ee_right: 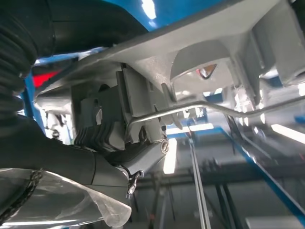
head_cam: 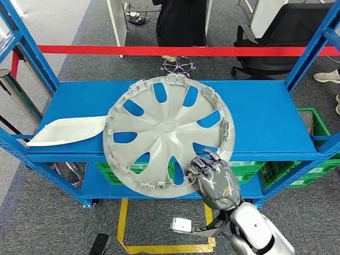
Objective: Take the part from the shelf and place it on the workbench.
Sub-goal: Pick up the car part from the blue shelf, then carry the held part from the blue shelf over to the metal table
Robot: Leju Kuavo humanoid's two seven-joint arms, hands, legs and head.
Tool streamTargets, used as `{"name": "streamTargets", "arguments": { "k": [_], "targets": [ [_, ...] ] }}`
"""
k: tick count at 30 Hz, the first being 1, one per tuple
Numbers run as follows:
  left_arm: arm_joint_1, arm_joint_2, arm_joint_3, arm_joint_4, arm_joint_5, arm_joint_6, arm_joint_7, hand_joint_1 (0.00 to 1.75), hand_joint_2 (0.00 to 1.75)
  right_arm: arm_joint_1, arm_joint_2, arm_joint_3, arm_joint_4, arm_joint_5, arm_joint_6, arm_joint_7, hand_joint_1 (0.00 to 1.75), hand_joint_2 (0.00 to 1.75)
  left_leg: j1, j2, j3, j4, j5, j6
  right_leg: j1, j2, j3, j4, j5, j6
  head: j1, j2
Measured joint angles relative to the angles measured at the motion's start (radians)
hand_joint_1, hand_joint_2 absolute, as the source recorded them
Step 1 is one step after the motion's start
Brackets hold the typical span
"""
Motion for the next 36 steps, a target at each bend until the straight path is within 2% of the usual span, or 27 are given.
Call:
{"name": "streamTargets", "arguments": {
  "k": [7,10,12,13,14,17,18,19,20,22,23,24,25,27,28,29,30,32,33,34,35,36],
  "targets": [
    [0.004,0.000,0.032,0.000,0.014,-0.014,-0.080,0.00,1.75,0.171,-0.021,-0.010,-0.152,0.026,-0.182,0.002,1.75,1.75,-0.005,-0.003,-0.001,0.005,-0.004,0.006,-0.004,-0.004,0.002,-0.003,0.001,0.004,0.000,0.000],
    [0.004,-0.002,0.041,0.000,0.009,0.014,-0.103,0.00,1.75,0.238,-0.019,-0.021,-0.206,0.035,-0.248,-0.015,1.75,1.75,-0.008,-0.003,-0.002,0.008,-0.005,0.012,-0.007,-0.004,0.004,-0.004,0.002,0.011,0.000,0.000],
    [0.007,-0.007,0.046,0.000,0.008,0.039,-0.118,0.00,1.75,0.282,-0.008,-0.034,-0.244,0.012,-0.280,-0.044,1.75,1.75,-0.006,-0.004,0.001,-0.001,0.002,0.021,-0.008,-0.002,0.004,-0.003,-0.001,0.018,0.000,0.000],
    [0.008,-0.011,0.050,0.000,0.008,0.048,-0.122,0.00,1.75,0.302,0.001,-0.044,-0.260,-0.010,-0.286,-0.066,1.75,1.75,-0.004,-0.003,0.003,-0.009,0.008,0.026,-0.008,0.004,-0.001,0.007,-0.015,0.020,0.001,0.000],
    [0.010,-0.014,0.053,0.000,0.008,0.054,-0.125,0.00,1.75,0.318,0.014,-0.056,-0.271,-0.036,-0.289,-0.092,1.75,1.75,-0.001,-0.002,0.004,-0.016,0.013,0.030,-0.008,0.012,-0.014,0.037,-0.041,0.021,0.001,0.000],
    [0.013,-0.019,0.061,0.000,0.007,0.061,-0.127,0.00,1.75,0.356,0.056,-0.099,-0.282,-0.103,-0.289,-0.171,1.75,1.75,0.001,-0.001,-0.002,-0.020,0.020,0.035,-0.008,0.031,-0.087,0.219,-0.144,0.022,0.001,0.000],
    [0.014,-0.020,0.063,0.000,0.007,0.062,-0.128,0.00,1.75,0.367,0.068,-0.111,-0.282,-0.117,-0.289,-0.188,1.75,1.75,0.001,-0.001,-0.004,-0.019,0.022,0.034,-0.008,0.032,-0.100,0.259,-0.154,0.023,0.001,0.000],
    [0.016,-0.021,0.065,0.000,0.007,0.063,-0.128,0.00,1.75,0.377,0.078,-0.120,-0.282,-0.127,-0.289,-0.201,1.75,1.75,0.002,-0.002,-0.006,-0.019,0.024,0.032,-0.009,0.032,-0.096,0.262,-0.144,0.024,0.001,0.000],
    [0.018,-0.022,0.067,0.000,0.007,0.064,-0.128,0.00,1.75,0.386,0.086,-0.128,-0.283,-0.137,-0.289,-0.210,1.75,1.75,0.003,-0.003,-0.008,-0.019,0.027,0.029,-0.010,0.032,-0.073,0.226,-0.117,0.025,0.001,0.000],
    [0.020,-0.024,0.070,0.000,0.005,0.071,-0.126,0.00,1.75,0.402,0.105,-0.143,-0.283,-0.165,-0.289,-0.234,1.75,1.75,0.004,-0.006,-0.013,-0.016,0.032,0.020,-0.012,0.033,0.011,0.084,-0.058,0.026,0.002,0.000],
    [0.021,-0.025,0.071,0.000,0.004,0.076,-0.124,0.00,1.75,0.411,0.115,-0.151,-0.284,-0.184,-0.289,-0.249,1.75,1.75,0.004,-0.008,-0.016,-0.014,0.035,0.013,-0.012,0.037,0.043,0.029,-0.040,0.023,0.001,0.000],
    [0.022,-0.025,0.072,0.000,0.002,0.082,-0.122,0.00,1.75,0.420,0.126,-0.158,-0.284,-0.201,-0.290,-0.263,1.75,1.75,0.003,-0.010,-0.019,-0.011,0.040,0.006,-0.011,0.040,0.061,-0.005,-0.033,0.019,0.002,0.000],
    [0.024,-0.025,0.073,0.000,0.000,0.086,-0.120,0.00,1.75,0.428,0.136,-0.165,-0.284,-0.217,-0.291,-0.275,1.75,1.75,0.002,-0.011,-0.022,-0.010,0.045,-0.002,-0.008,0.043,0.063,-0.013,-0.034,0.013,0.001,0.000],
    [0.030,-0.025,0.074,0.000,-0.002,0.095,-0.118,0.00,1.75,0.442,0.151,-0.175,-0.283,-0.247,-0.292,-0.289,1.75,1.75,0.005,-0.013,-0.026,-0.007,0.049,-0.015,-0.008,0.042,0.049,-0.011,-0.025,0.000,0.002,0.000],
    [0.033,-0.025,0.075,0.000,-0.003,0.099,-0.115,0.00,1.75,0.449,0.157,-0.178,-0.282,-0.270,-0.292,-0.296,1.75,1.75,0.006,-0.012,-0.031,0.002,0.036,-0.021,-0.008,0.039,0.043,-0.011,-0.020,-0.008,0.001,0.000],
    [0.036,-0.025,0.075,0.000,-0.004,0.104,-0.111,0.00,1.75,0.455,0.161,-0.180,-0.282,-0.296,-0.292,-0.303,1.75,1.75,0.008,-0.011,-0.039,0.027,0.006,-0.028,-0.010,0.036,0.036,-0.012,-0.014,-0.018,0.000,0.000],
    [0.037,-0.025,0.076,0.000,-0.004,0.109,-0.107,0.00,1.75,0.462,0.165,-0.181,-0.280,-0.322,-0.292,-0.309,1.75,1.75,0.010,-0.010,-0.051,0.070,-0.038,-0.034,-0.010,0.032,0.029,-0.012,-0.007,-0.025,-0.001,0.000],
    [0.039,-0.026,0.078,0.000,-0.005,0.115,-0.101,0.00,1.75,0.474,0.169,-0.180,-0.277,-0.365,-0.292,-0.317,1.75,1.75,0.013,-0.009,-0.079,0.192,-0.125,-0.042,-0.007,0.024,0.011,-0.009,0.008,-0.034,-0.002,0.000],
    [0.040,-0.026,0.079,0.000,-0.006,0.118,-0.099,0.00,1.75,0.478,0.171,-0.180,-0.274,-0.386,-0.292,-0.319,1.75,1.75,0.014,-0.009,-0.083,0.238,-0.145,-0.044,-0.006,0.020,0.001,-0.007,0.014,-0.035,-0.002,0.000],
    [0.041,-0.026,0.079,0.000,-0.007,0.121,-0.096,0.00,1.75,0.483,0.171,-0.180,-0.269,-0.408,-0.292,-0.320,1.75,1.75,0.015,-0.009,-0.073,0.254,-0.144,-0.044,-0.004,0.013,-0.010,-0.005,0.021,-0.035,-0.002,0.000],
    [0.041,-0.026,0.080,0.000,-0.008,0.124,-0.093,0.00,1.75,0.487,0.171,-0.181,-0.264,-0.430,-0.292,-0.320,1.75,1.75,0.015,-0.007,-0.046,0.234,-0.125,-0.043,-0.003,0.006,-0.020,-0.003,0.026,-0.035,-0.002,0.000],
    [0.041,-0.026,0.080,0.000,-0.010,0.127,-0.090,0.00,1.75,0.490,0.172,-0.181,-0.257,-0.448,-0.292,-0.318,1.75,1.75,0.014,-0.001,-0.003,0.180,-0.097,-0.039,-0.001,-0.001,-0.027,0.000,0.030,-0.035,-0.002,0.000]
  ]
}}
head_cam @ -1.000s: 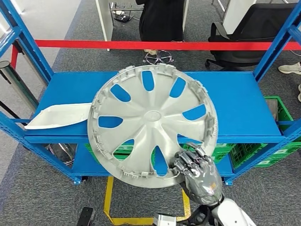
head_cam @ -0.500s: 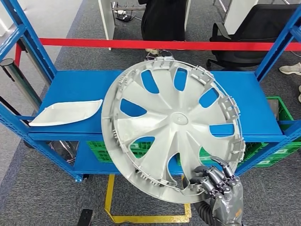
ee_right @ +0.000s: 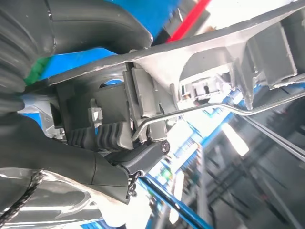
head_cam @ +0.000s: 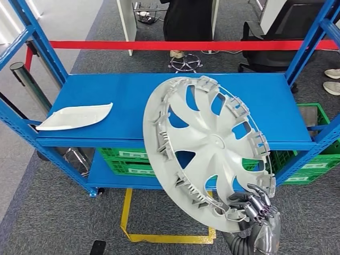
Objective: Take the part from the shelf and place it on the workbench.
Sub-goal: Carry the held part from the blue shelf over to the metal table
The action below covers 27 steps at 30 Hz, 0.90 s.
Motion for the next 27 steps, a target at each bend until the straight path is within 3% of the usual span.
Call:
{"name": "streamTargets", "arguments": {
  "k": [2,4,6,7,9,11,12,13,14,15,16,18,19,21,22,23,25,26,27],
  "targets": [
    [-0.002,0.000,0.000,0.000,-0.002,0.006,0.004,0.00,1.75,0.005,0.003,-0.001,0.015,-0.020,0.000,0.002,1.75,1.75,-0.006,0.033,0.093,-0.144,0.026,0.010,0.003,-0.016,-0.008,0.002,0.008,0.004,0.000,0.000],
    [-0.004,-0.001,0.000,0.000,-0.003,0.012,0.005,0.00,1.75,0.006,0.007,-0.001,0.036,-0.028,0.000,-0.001,1.75,1.75,-0.016,0.054,0.133,-0.223,0.023,0.022,0.004,-0.035,-0.009,0.001,0.018,0.014,0.000,0.000],
    [-0.003,-0.001,0.000,0.000,-0.004,0.019,0.005,0.00,1.75,0.004,0.014,0.000,0.060,-0.032,0.000,-0.007,1.75,1.75,-0.018,0.040,0.127,-0.234,0.036,0.035,0.002,-0.051,-0.010,-0.002,0.025,0.027,0.000,0.000],
    [-0.001,-0.002,0.000,0.000,-0.004,0.022,0.005,0.00,1.75,0.003,0.017,0.000,0.070,-0.033,0.000,-0.010,1.75,1.75,-0.017,0.031,0.121,-0.239,0.047,0.041,0.001,-0.043,-0.013,0.002,0.016,0.033,0.000,0.000],
    [0.001,-0.004,0.001,0.000,-0.005,0.026,0.004,0.00,1.75,0.002,0.022,-0.001,0.085,-0.035,0.000,-0.012,1.75,1.75,-0.012,0.017,0.103,-0.246,0.070,0.053,-0.001,-0.005,-0.033,0.052,-0.046,0.040,0.001,0.000],
    [0.001,-0.006,0.001,0.000,-0.003,0.031,0.004,0.00,1.75,0.000,0.024,-0.001,0.103,-0.036,0.000,-0.012,1.75,1.75,-0.014,0.000,0.074,-0.244,0.091,0.059,0.000,0.026,-0.066,0.172,-0.137,0.042,0.001,0.000],
    [0.001,-0.007,0.002,0.000,-0.001,0.034,0.004,0.00,1.75,-0.003,0.024,-0.001,0.112,-0.036,0.000,-0.013,1.75,1.75,-0.015,-0.010,0.059,-0.242,0.102,0.060,0.001,0.031,-0.077,0.228,-0.163,0.042,0.001,0.000],
    [0.002,-0.007,0.003,0.000,0.003,0.037,0.004,0.00,1.75,-0.007,0.025,-0.001,0.122,-0.037,0.000,-0.014,1.75,1.75,-0.016,-0.020,0.044,-0.239,0.112,0.059,0.001,0.033,-0.075,0.258,-0.165,0.041,0.001,0.000],
    [0.002,-0.007,0.006,0.000,0.007,0.039,0.004,0.00,1.75,-0.011,0.027,-0.002,0.130,-0.039,0.000,-0.016,1.75,1.75,-0.016,-0.029,0.029,-0.236,0.122,0.057,0.002,0.034,-0.056,0.251,-0.145,0.040,0.001,0.000],
    [0.002,-0.007,0.009,0.000,0.012,0.042,0.004,0.00,1.75,-0.015,0.030,-0.003,0.137,-0.041,0.000,-0.018,1.75,1.75,-0.016,-0.041,0.014,-0.231,0.131,0.055,0.002,0.040,-0.020,0.208,-0.113,0.037,0.001,0.000],
    [0.002,-0.008,0.013,0.000,0.016,0.044,0.004,0.00,1.75,-0.019,0.033,-0.004,0.144,-0.043,0.000,-0.020,1.75,1.75,-0.016,-0.052,0.002,-0.226,0.139,0.052,0.001,0.057,0.027,0.140,-0.088,0.033,0.001,0.000],
    [0.001,-0.010,0.017,0.000,0.019,0.047,0.003,0.00,1.75,-0.027,0.039,-0.006,0.154,-0.046,0.000,-0.023,1.75,1.75,-0.017,-0.075,-0.019,-0.215,0.156,0.043,-0.001,0.097,0.117,0.003,-0.077,0.025,0.000,0.000],
    [0.000,-0.011,0.019,0.000,0.020,0.048,0.003,0.00,1.75,-0.031,0.041,-0.006,0.158,-0.047,0.000,-0.025,1.75,1.75,-0.017,-0.085,-0.026,-0.212,0.166,0.039,-0.001,0.109,0.136,-0.033,-0.085,0.023,0.000,0.000],
    [0.003,-0.011,0.023,0.000,0.020,0.050,0.003,0.00,1.75,-0.034,0.046,-0.008,0.166,-0.047,0.000,-0.027,1.75,1.75,-0.016,-0.107,-0.038,-0.210,0.183,0.029,0.001,0.094,0.133,-0.044,-0.086,0.018,0.000,0.000],
    [0.005,-0.011,0.025,0.000,0.020,0.050,0.003,0.00,1.75,-0.036,0.048,-0.009,0.170,-0.047,0.000,-0.027,1.75,1.75,-0.016,-0.105,-0.044,-0.206,0.179,0.024,0.000,0.080,0.124,-0.044,-0.080,0.012,0.000,0.000],
    [0.007,-0.011,0.027,0.001,0.023,0.051,0.002,0.00,1.75,-0.037,0.051,-0.011,0.174,-0.047,0.000,-0.027,1.75,1.75,-0.016,-0.092,-0.052,-0.190,0.157,0.018,-0.001,0.065,0.116,-0.044,-0.073,0.003,-0.003,0.000],
    [0.008,-0.012,0.031,0.001,0.033,0.049,0.000,0.00,1.75,-0.039,0.055,-0.014,0.179,-0.047,0.000,-0.028,1.75,1.75,-0.013,-0.045,-0.073,-0.108,0.063,0.006,-0.002,0.035,0.098,-0.044,-0.055,-0.009,-0.009,0.000],
    [0.008,-0.013,0.036,0.001,0.042,0.046,-0.004,0.00,1.75,-0.040,0.056,-0.017,0.181,-0.047,0.000,-0.029,1.75,1.75,-0.009,-0.028,-0.085,-0.042,0.012,0.000,-0.001,0.020,0.088,-0.042,-0.047,-0.011,-0.012,0.000],
    [0.007,-0.014,0.042,0.001,0.052,0.043,-0.008,0.00,1.75,-0.042,0.057,-0.020,0.183,-0.046,0.000,-0.029,1.75,1.75,-0.004,-0.019,-0.093,0.021,-0.019,-0.006,0.000,0.004,0.079,-0.040,-0.039,-0.010,-0.012,0.000]
  ]
}}
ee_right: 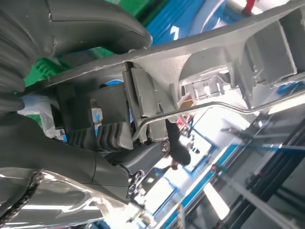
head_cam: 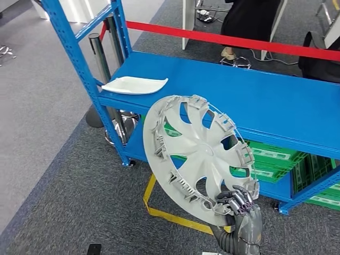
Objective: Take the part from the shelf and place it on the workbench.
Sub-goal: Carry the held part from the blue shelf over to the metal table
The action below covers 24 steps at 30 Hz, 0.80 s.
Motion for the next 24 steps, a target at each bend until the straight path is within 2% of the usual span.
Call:
{"name": "streamTargets", "arguments": {
  "k": [1,2,3,4,6,7,8,9,10,11,12,13,14,15,16,17,18,19,20,21,22,23,24],
  "targets": [
    [0.000,-0.002,0.007,0.000,0.009,-0.004,-0.004,0.00,1.75,-0.003,0.000,-0.005,0.003,0.001,0.000,0.000,1.75,1.75,0.006,0.005,0.001,0.045,-0.006,-0.005,0.000,-0.016,-0.010,0.004,0.007,0.002,0.000,0.000],
    [0.000,-0.003,0.013,0.000,0.016,-0.008,-0.007,0.00,1.75,-0.005,0.000,-0.011,0.005,0.003,0.000,0.000,1.75,1.75,0.011,0.008,0.014,0.061,0.011,-0.009,0.000,-0.032,-0.021,0.009,0.014,0.004,0.000,0.000],
    [0.000,-0.005,0.019,0.000,0.023,-0.011,-0.008,0.00,1.75,-0.006,0.000,-0.020,0.006,0.002,0.000,-0.001,1.75,1.75,0.016,0.013,0.043,0.040,0.040,-0.012,0.000,-0.046,-0.032,0.015,0.019,0.007,0.000,0.000],
    [0.000,-0.007,0.025,0.000,0.030,-0.012,-0.009,0.00,1.75,-0.006,0.001,-0.032,0.006,-0.002,0.000,-0.003,1.75,1.75,0.019,0.025,0.089,-0.018,0.067,-0.014,-0.001,-0.060,-0.043,0.022,0.023,0.011,0.000,0.000],
    [-0.001,-0.011,0.038,0.000,0.047,-0.013,-0.012,0.00,1.75,-0.006,0.001,-0.059,0.007,-0.021,0.000,-0.008,1.75,1.75,0.015,0.065,0.183,-0.157,0.074,-0.012,0.001,-0.084,-0.057,0.033,0.029,0.020,0.000,0.000],
    [-0.001,-0.013,0.047,0.000,0.057,-0.017,-0.016,0.00,1.75,-0.007,0.001,-0.071,0.008,-0.033,0.001,-0.012,1.75,1.75,0.011,0.080,0.209,-0.207,0.066,-0.007,0.002,-0.095,-0.061,0.036,0.034,0.026,0.001,0.000],
    [-0.001,-0.013,0.055,0.000,0.065,-0.027,-0.021,0.00,1.75,-0.011,0.001,-0.082,0.011,-0.041,0.002,-0.017,1.75,1.75,0.006,0.084,0.215,-0.229,0.057,-0.001,0.004,-0.105,-0.065,0.036,0.040,0.033,0.001,0.000],
    [0.001,-0.011,0.063,0.000,0.072,-0.043,-0.025,0.00,1.75,-0.015,0.001,-0.090,0.015,-0.046,0.002,-0.023,1.75,1.75,0.004,0.077,0.208,-0.236,0.059,0.008,0.003,-0.114,-0.068,0.036,0.048,0.041,0.002,0.000],
    [0.004,-0.008,0.070,0.000,0.077,-0.064,-0.028,0.00,1.75,-0.022,0.002,-0.095,0.019,-0.048,0.003,-0.029,1.75,1.75,0.004,0.069,0.198,-0.240,0.066,0.017,0.001,-0.109,-0.072,0.038,0.047,0.047,0.001,0.000],
    [0.005,-0.003,0.077,0.000,0.080,-0.084,-0.029,0.00,1.75,-0.028,0.004,-0.099,0.024,-0.047,0.003,-0.033,1.75,1.75,0.005,0.060,0.188,-0.242,0.074,0.027,-0.001,-0.086,-0.080,0.047,0.033,0.053,0.001,0.000],
    [0.005,0.003,0.082,0.000,0.082,-0.099,-0.029,0.00,1.75,-0.031,0.006,-0.101,0.029,-0.045,0.003,-0.036,1.75,1.75,0.005,0.052,0.176,-0.245,0.086,0.039,-0.002,-0.054,-0.091,0.071,0.002,0.056,0.002,0.000],
    [0.004,0.007,0.086,0.000,0.082,-0.109,-0.029,0.00,1.75,-0.034,0.007,-0.103,0.034,-0.042,0.004,-0.036,1.75,1.75,0.005,0.042,0.164,-0.247,0.098,0.048,-0.003,-0.017,-0.106,0.113,-0.043,0.057,0.002,0.000],
    [0.002,0.012,0.090,0.000,0.083,-0.115,-0.030,0.00,1.75,-0.035,0.008,-0.105,0.038,-0.039,0.004,-0.035,1.75,1.75,0.001,0.031,0.149,-0.246,0.110,0.054,-0.001,0.011,-0.123,0.171,-0.091,0.054,0.003,0.000],
    [0.001,0.016,0.094,0.000,0.085,-0.118,-0.033,0.00,1.75,-0.037,0.009,-0.105,0.043,-0.037,0.005,-0.032,1.75,1.75,-0.003,0.018,0.133,-0.246,0.122,0.058,0.001,0.023,-0.136,0.233,-0.129,0.051,0.003,0.000],
    [0.001,0.020,0.100,0.000,0.088,-0.121,-0.036,0.00,1.75,-0.041,0.009,-0.105,0.049,-0.036,0.007,-0.028,1.75,1.75,-0.008,0.004,0.116,-0.245,0.136,0.060,0.003,0.028,-0.141,0.280,-0.145,0.047,0.002,0.000],
    [0.002,0.023,0.105,0.000,0.092,-0.124,-0.039,0.00,1.75,-0.046,0.010,-0.105,0.058,-0.036,0.008,-0.025,1.75,1.75,-0.011,-0.010,0.100,-0.245,0.149,0.060,0.006,0.030,-0.134,0.299,-0.137,0.042,0.002,0.000],
    [0.003,0.027,0.111,0.000,0.097,-0.128,-0.042,0.00,1.75,-0.052,0.012,-0.105,0.067,-0.036,0.009,-0.022,1.75,1.75,-0.014,-0.024,0.084,-0.244,0.163,0.060,0.009,0.033,-0.112,0.285,-0.109,0.036,0.002,0.000],
    [0.003,0.030,0.117,0.000,0.102,-0.131,-0.043,0.00,1.75,-0.058,0.014,-0.105,0.078,-0.037,0.009,-0.021,1.75,1.75,-0.015,-0.038,0.069,-0.242,0.176,0.058,0.011,0.040,-0.075,0.239,-0.075,0.030,0.002,0.000],
    [0.004,0.032,0.122,0.000,0.107,-0.134,-0.045,0.00,1.75,-0.066,0.016,-0.105,0.088,-0.038,0.009,-0.020,1.75,1.75,-0.016,-0.052,0.055,-0.241,0.188,0.055,0.013,0.061,-0.029,0.172,-0.053,0.024,0.002,0.000],
    [0.003,0.034,0.128,0.000,0.112,-0.136,-0.046,0.00,1.75,-0.073,0.018,-0.105,0.097,-0.039,0.009,-0.020,1.75,1.75,-0.018,-0.065,0.043,-0.238,0.201,0.052,0.012,0.084,0.020,0.096,-0.046,0.019,0.002,0.000],
    [0.003,0.035,0.133,0.000,0.115,-0.138,-0.047,0.00,1.75,-0.081,0.021,-0.104,0.106,-0.041,0.009,-0.021,1.75,1.75,-0.018,-0.076,0.033,-0.237,0.214,0.048,0.013,0.104,0.055,0.037,-0.050,0.015,0.001,0.000],
    [0.003,0.036,0.138,-0.001,0.117,-0.139,-0.049,0.00,1.75,-0.088,0.024,-0.103,0.116,-0.043,0.009,-0.022,1.75,1.75,-0.018,-0.087,0.027,-0.238,0.227,0.043,0.013,0.115,0.074,-0.001,-0.060,0.013,0.001,0.000],
    [0.005,0.038,0.143,-0.001,0.120,-0.140,-0.051,0.00,1.75,-0.093,0.028,-0.102,0.126,-0.044,0.009,-0.023,1.75,1.75,-0.018,-0.099,0.023,-0.240,0.239,0.038,0.015,0.109,0.079,-0.016,-0.063,0.012,0.001,0.000]
  ]
}}
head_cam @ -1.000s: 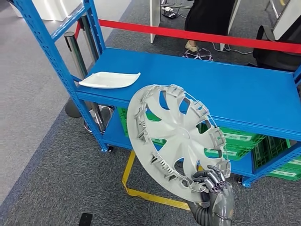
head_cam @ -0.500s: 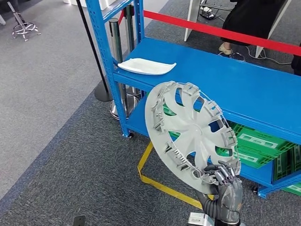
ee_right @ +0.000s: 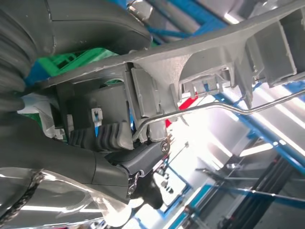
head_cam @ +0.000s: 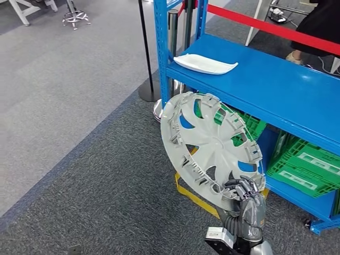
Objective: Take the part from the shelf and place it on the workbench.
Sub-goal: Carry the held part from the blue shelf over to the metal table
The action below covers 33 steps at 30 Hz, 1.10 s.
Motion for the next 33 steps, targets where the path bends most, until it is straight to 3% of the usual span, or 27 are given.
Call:
{"name": "streamTargets", "arguments": {
  "k": [2,3,5,6,7,8,9,10,12,14,15,17,18,19,21,23,24,25,26,28,30,32,33],
  "targets": [
    [0.007,0.007,0.011,0.000,0.007,-0.002,-0.006,0.00,1.75,-0.008,0.007,0.003,0.019,-0.002,0.000,-0.001,1.75,1.75,0.001,-0.011,-0.007,-0.006,0.013,-0.012,-0.001,-0.028,-0.014,0.001,0.013,-0.009,0.002,0.000],
    [0.011,0.010,0.016,0.000,0.010,-0.003,-0.009,0.00,1.75,-0.012,0.011,0.004,0.027,-0.003,0.000,-0.001,1.75,1.75,0.001,0.004,-0.013,0.005,-0.006,-0.018,-0.002,-0.043,-0.022,0.000,0.024,-0.017,0.000,0.000],
    [0.016,0.013,0.024,0.000,0.010,-0.011,-0.020,0.00,1.75,-0.021,0.020,0.006,0.041,-0.008,-0.001,-0.002,1.75,1.75,0.005,0.062,-0.031,0.083,-0.104,-0.033,-0.002,-0.074,-0.044,-0.002,0.045,-0.029,-0.005,0.000],
    [0.017,0.015,0.027,0.000,0.007,-0.017,-0.025,0.00,1.75,-0.022,0.024,0.006,0.049,-0.013,-0.001,-0.003,1.75,1.75,0.011,0.085,-0.041,0.147,-0.161,-0.041,-0.001,-0.090,-0.056,-0.002,0.054,-0.032,-0.009,0.000],
    [0.017,0.016,0.029,0.000,0.004,-0.024,-0.029,0.00,1.75,-0.023,0.028,0.006,0.056,-0.017,-0.001,-0.004,1.75,1.75,0.018,0.097,-0.049,0.214,-0.198,-0.050,0.001,-0.107,-0.067,-0.001,0.062,-0.032,-0.009,0.000],
    [0.019,0.017,0.031,0.000,0.000,-0.030,-0.030,0.00,1.75,-0.024,0.032,0.007,0.063,-0.022,-0.001,-0.006,1.75,1.75,0.024,0.103,-0.049,0.267,-0.207,-0.057,0.001,-0.124,-0.079,0.000,0.069,-0.030,-0.010,0.000],
    [0.021,0.017,0.032,0.000,-0.003,-0.035,-0.030,0.00,1.75,-0.024,0.035,0.008,0.070,-0.026,-0.001,-0.008,1.75,1.75,0.030,0.107,-0.038,0.295,-0.194,-0.063,0.001,-0.140,-0.091,0.001,0.076,-0.027,-0.010,0.000],
    [0.024,0.017,0.032,0.000,-0.006,-0.041,-0.030,0.00,1.75,-0.025,0.038,0.009,0.077,-0.030,-0.001,-0.009,1.75,1.75,0.035,0.112,-0.012,0.287,-0.166,-0.067,0.001,-0.157,-0.099,0.003,0.082,-0.024,-0.010,0.000],
    [0.028,0.017,0.033,0.000,-0.009,-0.049,-0.030,0.00,1.75,-0.025,0.041,0.013,0.087,-0.038,-0.001,-0.010,1.75,1.75,0.038,0.145,0.085,0.179,-0.127,-0.066,0.001,-0.185,-0.111,0.006,0.093,-0.016,-0.010,0.000],
    [0.029,0.018,0.036,0.000,-0.011,-0.053,-0.031,0.00,1.75,-0.027,0.042,0.016,0.095,-0.043,0.000,-0.010,1.75,1.75,0.030,0.187,0.181,0.040,-0.141,-0.051,0.002,-0.213,-0.117,0.011,0.102,-0.004,-0.009,0.000],
    [0.030,0.019,0.037,0.000,-0.013,-0.055,-0.033,0.00,1.75,-0.029,0.043,0.017,0.099,-0.044,0.000,-0.011,1.75,1.75,0.024,0.197,0.204,-0.001,-0.153,-0.043,0.002,-0.226,-0.119,0.013,0.106,0.002,-0.009,0.000],
    [0.035,0.019,0.039,0.000,-0.015,-0.057,-0.037,0.00,1.75,-0.035,0.046,0.020,0.105,-0.045,0.000,-0.011,1.75,1.75,0.020,0.182,0.208,-0.035,-0.161,-0.026,0.000,-0.245,-0.127,0.016,0.110,0.014,-0.009,0.000],
    [0.038,0.019,0.040,0.000,-0.016,-0.058,-0.040,0.00,1.75,-0.037,0.048,0.023,0.107,-0.045,0.000,-0.011,1.75,1.75,0.021,0.172,0.207,-0.045,-0.158,-0.018,-0.003,-0.227,-0.134,0.024,0.102,0.019,-0.008,0.000],
    [0.040,0.019,0.040,0.000,-0.017,-0.058,-0.042,0.00,1.75,-0.039,0.049,0.024,0.109,-0.044,0.000,-0.011,1.75,1.75,0.023,0.161,0.206,-0.054,-0.155,-0.010,-0.005,-0.194,-0.148,0.049,0.085,0.023,-0.006,0.000],
    [0.040,0.019,0.041,0.000,-0.026,-0.057,-0.045,0.00,1.75,-0.037,0.050,0.025,0.115,-0.040,0.000,-0.010,1.75,1.75,0.022,0.137,0.197,-0.058,-0.146,0.002,-0.008,-0.112,-0.197,0.159,0.025,0.025,-0.002,0.000],
    [0.039,0.017,0.041,0.000,-0.036,-0.055,-0.045,0.00,1.75,-0.034,0.049,0.025,0.120,-0.036,-0.001,-0.008,1.75,1.75,0.016,0.109,0.186,-0.050,-0.143,0.007,-0.007,-0.082,-0.252,0.284,-0.021,0.024,-0.002,0.000],
    [0.040,0.016,0.041,0.000,-0.040,-0.054,-0.046,0.00,1.75,-0.033,0.049,0.025,0.122,-0.034,-0.001,-0.007,1.75,1.75,0.014,0.094,0.181,-0.044,-0.142,0.008,-0.007,-0.079,-0.262,0.307,-0.019,0.023,-0.003,0.000],
    [0.040,0.016,0.041,0.000,-0.043,-0.052,-0.046,0.00,1.75,-0.032,0.049,0.025,0.124,-0.034,-0.002,-0.004,1.75,1.75,0.012,0.079,0.178,-0.038,-0.143,0.008,-0.007,-0.077,-0.253,0.290,0.001,0.022,-0.003,0.000],
    [0.040,0.015,0.041,0.000,-0.046,-0.050,-0.045,0.00,1.75,-0.031,0.049,0.024,0.125,-0.033,-0.002,-0.001,1.75,1.75,0.012,0.064,0.175,-0.030,-0.144,0.007,-0.008,-0.071,-0.227,0.239,0.035,0.020,-0.003,0.000],
    [0.039,0.014,0.041,0.000,-0.049,-0.048,-0.037,0.00,1.75,-0.030,0.050,0.023,0.125,-0.029,-0.001,0.005,1.75,1.75,0.011,0.037,0.164,-0.010,-0.150,0.002,-0.013,-0.033,-0.166,0.118,0.082,0.019,-0.003,0.000],
    [0.037,0.011,0.042,0.000,-0.052,-0.048,-0.026,0.00,1.75,-0.030,0.050,0.022,0.125,-0.022,0.000,0.011,1.75,1.75,0.012,0.015,0.146,0.006,-0.152,-0.007,-0.015,-0.002,-0.140,0.067,0.085,0.016,-0.003,0.000],
    [0.039,0.009,0.042,0.000,-0.055,-0.048,-0.020,0.00,1.75,-0.028,0.050,0.021,0.125,-0.019,0.000,0.015,1.75,1.75,0.015,-0.004,0.130,0.012,-0.147,-0.016,-0.015,-0.013,-0.140,0.065,0.084,0.011,-0.004,0.000],
    [0.041,0.008,0.042,0.000,-0.056,-0.048,-0.019,0.00,1.75,-0.028,0.050,0.021,0.124,-0.018,0.000,0.017,1.75,1.75,0.014,0.003,0.125,0.017,-0.149,-0.021,-0.016,-0.024,-0.141,0.063,0.086,0.008,-0.004,0.000]
  ]
}}
